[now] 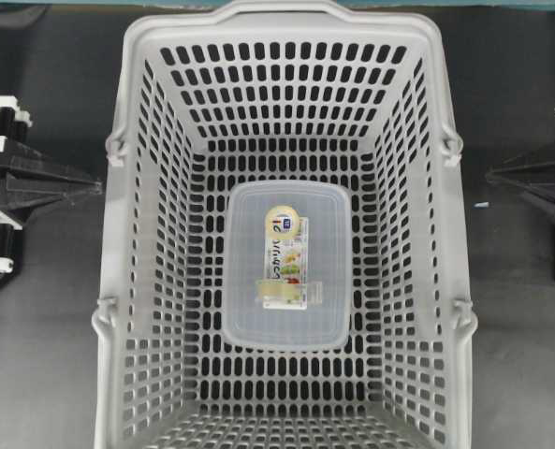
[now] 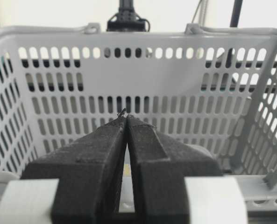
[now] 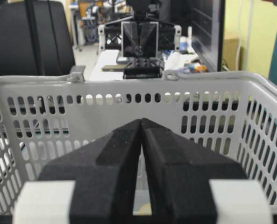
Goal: Pick up the tape dispenser from the shopping basket with the left arm.
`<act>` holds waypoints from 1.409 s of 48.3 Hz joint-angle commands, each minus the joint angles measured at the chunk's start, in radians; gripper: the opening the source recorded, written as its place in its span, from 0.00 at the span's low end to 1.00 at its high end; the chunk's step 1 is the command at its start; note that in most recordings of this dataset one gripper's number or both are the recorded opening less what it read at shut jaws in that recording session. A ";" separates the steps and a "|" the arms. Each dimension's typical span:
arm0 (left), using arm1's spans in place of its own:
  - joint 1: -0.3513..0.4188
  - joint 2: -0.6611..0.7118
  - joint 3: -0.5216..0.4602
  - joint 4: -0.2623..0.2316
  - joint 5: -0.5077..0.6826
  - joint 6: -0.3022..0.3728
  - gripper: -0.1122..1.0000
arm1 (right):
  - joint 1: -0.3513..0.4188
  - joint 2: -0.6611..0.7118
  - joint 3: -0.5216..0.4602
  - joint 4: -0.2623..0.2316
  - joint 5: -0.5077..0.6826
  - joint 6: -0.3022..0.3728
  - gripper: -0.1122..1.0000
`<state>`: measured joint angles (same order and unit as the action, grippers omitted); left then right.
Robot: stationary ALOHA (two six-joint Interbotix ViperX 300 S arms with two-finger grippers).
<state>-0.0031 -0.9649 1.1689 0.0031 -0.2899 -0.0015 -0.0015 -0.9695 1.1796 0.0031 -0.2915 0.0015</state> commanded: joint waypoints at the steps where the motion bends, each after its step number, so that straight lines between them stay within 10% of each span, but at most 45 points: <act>1: -0.017 0.020 -0.074 0.040 0.063 -0.028 0.15 | 0.000 0.009 -0.018 0.006 -0.005 0.008 0.10; 22: -0.084 0.244 -0.485 0.040 0.653 -0.089 0.10 | 0.000 -0.014 -0.084 0.020 0.287 0.067 0.10; 36: -0.121 0.482 -0.695 0.041 0.822 -0.089 0.10 | 0.003 -0.038 -0.091 0.020 0.324 0.066 0.12; 50: -0.129 0.635 -0.834 0.040 0.959 -0.091 0.10 | 0.026 -0.051 -0.091 0.018 0.295 0.067 0.77; 57: -0.130 0.718 -0.893 0.041 1.017 -0.092 0.11 | 0.029 -0.051 -0.091 0.020 0.295 0.071 0.81; 68: -0.150 0.881 -1.000 0.041 1.127 -0.094 0.62 | 0.034 -0.052 -0.089 0.020 0.295 0.100 0.79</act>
<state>-0.1381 -0.1258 0.2286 0.0399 0.8053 -0.0936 0.0261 -1.0262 1.1152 0.0199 0.0123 0.0982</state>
